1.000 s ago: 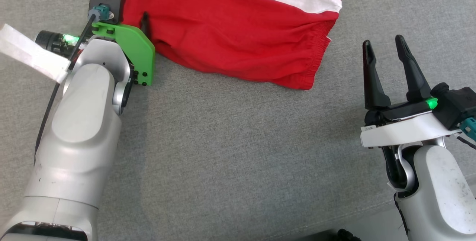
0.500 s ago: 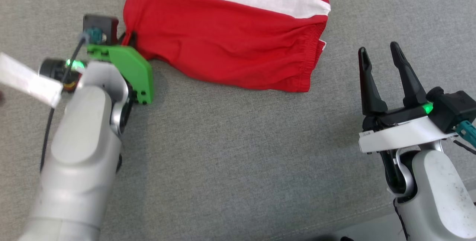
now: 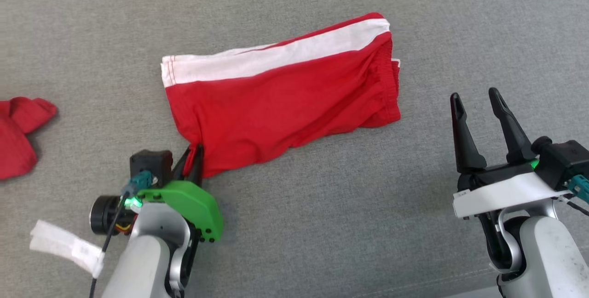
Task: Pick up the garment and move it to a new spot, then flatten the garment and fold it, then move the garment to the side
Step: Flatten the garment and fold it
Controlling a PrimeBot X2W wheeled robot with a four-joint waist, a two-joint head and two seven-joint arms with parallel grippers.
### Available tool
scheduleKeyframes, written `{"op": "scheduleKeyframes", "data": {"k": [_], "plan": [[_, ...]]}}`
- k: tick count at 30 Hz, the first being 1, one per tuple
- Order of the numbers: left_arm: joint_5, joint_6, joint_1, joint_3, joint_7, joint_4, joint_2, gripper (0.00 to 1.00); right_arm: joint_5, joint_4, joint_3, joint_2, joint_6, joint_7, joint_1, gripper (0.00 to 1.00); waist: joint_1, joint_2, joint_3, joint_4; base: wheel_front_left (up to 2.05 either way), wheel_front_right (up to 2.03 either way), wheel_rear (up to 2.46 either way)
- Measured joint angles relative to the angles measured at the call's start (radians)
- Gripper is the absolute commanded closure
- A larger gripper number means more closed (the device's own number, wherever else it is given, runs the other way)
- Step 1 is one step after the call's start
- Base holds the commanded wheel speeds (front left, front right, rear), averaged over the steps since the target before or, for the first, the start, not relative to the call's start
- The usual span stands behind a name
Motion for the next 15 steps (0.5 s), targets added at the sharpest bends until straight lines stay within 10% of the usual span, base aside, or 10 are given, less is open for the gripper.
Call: {"op": "scheduleKeyframes", "data": {"k": [2, 15], "plan": [[0.003, 0.017, 0.032, 0.002, -0.037, -0.033, -0.004, 0.00, 0.000, -0.012, -0.005, 0.003, 0.000, 0.013, 0.011, 0.00, 0.0000, 0.0000, -0.012, 0.008, 0.00, 0.00, 0.00], [0.038, 0.073, 0.058, 0.115, -0.395, -0.171, 0.038, 0.00, -0.033, -0.114, -0.030, -0.011, 0.000, 0.105, 0.025, 0.00, 0.0000, 0.0000, -0.079, 0.044, 0.00, 0.00, 0.00]]}}
